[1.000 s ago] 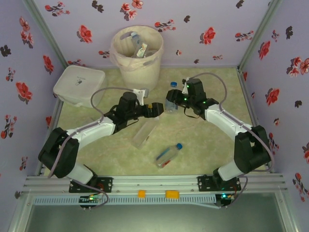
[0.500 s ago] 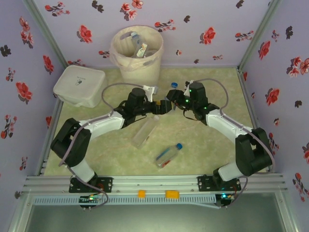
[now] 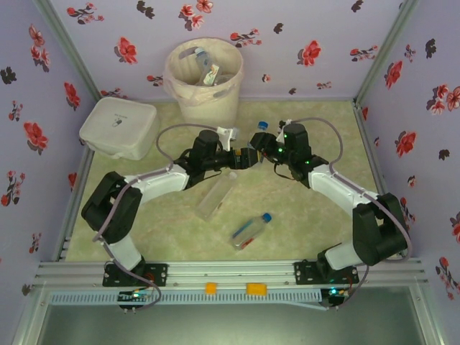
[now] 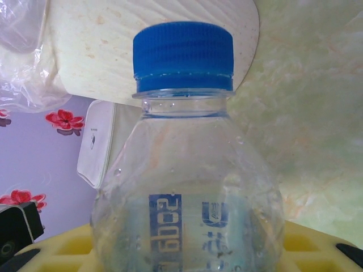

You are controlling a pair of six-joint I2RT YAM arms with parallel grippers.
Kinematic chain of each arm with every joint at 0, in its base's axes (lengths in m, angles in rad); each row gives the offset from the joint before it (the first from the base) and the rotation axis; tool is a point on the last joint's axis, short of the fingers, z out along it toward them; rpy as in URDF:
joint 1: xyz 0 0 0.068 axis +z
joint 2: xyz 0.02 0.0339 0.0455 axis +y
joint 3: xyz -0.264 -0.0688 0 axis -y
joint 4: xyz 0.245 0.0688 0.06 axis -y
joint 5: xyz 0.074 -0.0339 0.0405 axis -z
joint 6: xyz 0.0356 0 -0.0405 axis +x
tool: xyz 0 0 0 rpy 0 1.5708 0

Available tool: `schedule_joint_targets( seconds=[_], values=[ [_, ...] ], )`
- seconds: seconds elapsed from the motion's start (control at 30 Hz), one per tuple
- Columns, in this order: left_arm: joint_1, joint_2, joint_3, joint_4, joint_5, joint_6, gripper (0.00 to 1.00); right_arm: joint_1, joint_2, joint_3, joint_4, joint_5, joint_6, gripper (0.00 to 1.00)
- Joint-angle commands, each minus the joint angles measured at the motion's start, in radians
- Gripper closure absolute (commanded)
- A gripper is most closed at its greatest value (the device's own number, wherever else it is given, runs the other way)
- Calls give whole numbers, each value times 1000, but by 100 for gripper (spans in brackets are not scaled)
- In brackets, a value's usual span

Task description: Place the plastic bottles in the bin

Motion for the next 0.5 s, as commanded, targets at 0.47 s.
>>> schedule_joint_targets(
  seconds=[0.47],
  values=[
    [-15, 44, 12, 31, 32, -15, 31, 11, 17, 37, 53, -5, 13, 51]
  ],
)
